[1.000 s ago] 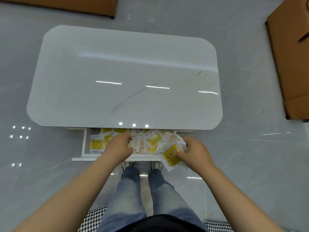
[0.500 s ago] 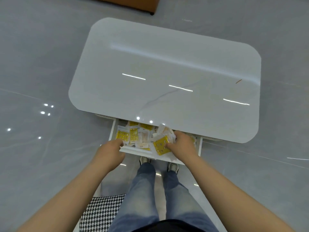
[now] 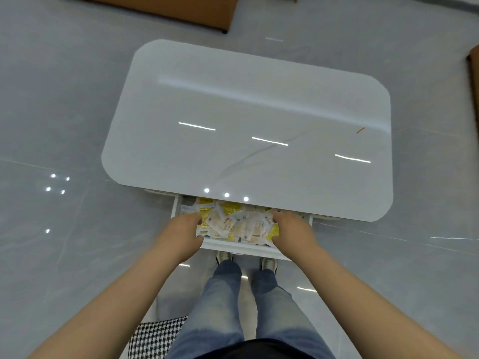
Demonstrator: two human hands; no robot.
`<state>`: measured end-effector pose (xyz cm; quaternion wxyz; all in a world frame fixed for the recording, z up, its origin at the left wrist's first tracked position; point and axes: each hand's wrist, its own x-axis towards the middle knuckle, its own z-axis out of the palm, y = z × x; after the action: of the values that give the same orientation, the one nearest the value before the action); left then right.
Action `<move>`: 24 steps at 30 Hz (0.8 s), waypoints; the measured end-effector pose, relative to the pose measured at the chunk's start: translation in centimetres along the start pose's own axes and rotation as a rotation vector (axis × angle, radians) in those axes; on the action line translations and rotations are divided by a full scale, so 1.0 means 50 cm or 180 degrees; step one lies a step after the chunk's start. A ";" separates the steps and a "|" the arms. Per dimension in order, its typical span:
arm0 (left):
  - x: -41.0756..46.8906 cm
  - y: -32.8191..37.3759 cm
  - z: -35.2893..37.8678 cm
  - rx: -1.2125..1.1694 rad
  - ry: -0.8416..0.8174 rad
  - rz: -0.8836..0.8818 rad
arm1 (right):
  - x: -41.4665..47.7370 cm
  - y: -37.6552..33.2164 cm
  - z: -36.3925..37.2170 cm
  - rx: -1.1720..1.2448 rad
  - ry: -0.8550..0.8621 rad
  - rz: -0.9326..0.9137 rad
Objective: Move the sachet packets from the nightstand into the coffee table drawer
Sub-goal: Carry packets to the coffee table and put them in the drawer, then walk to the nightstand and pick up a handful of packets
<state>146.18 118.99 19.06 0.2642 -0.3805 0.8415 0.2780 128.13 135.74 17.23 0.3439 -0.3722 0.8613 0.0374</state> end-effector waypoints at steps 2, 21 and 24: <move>0.009 0.025 -0.014 0.0072 -0.0003 0.0177 | -0.023 0.013 -0.012 -0.0020 0.0052 0.0084; -0.080 0.655 0.012 0.1391 -0.0034 0.2312 | -0.404 0.420 -0.166 0.0735 0.0859 0.1248; -0.140 0.790 0.059 0.1390 0.0070 0.2587 | -0.506 0.532 -0.175 0.0795 0.1107 0.1436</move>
<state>119.76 146.35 32.10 0.1988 0.0419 0.9641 0.1712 117.77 167.66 34.50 0.2175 -0.1274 0.9660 -0.0577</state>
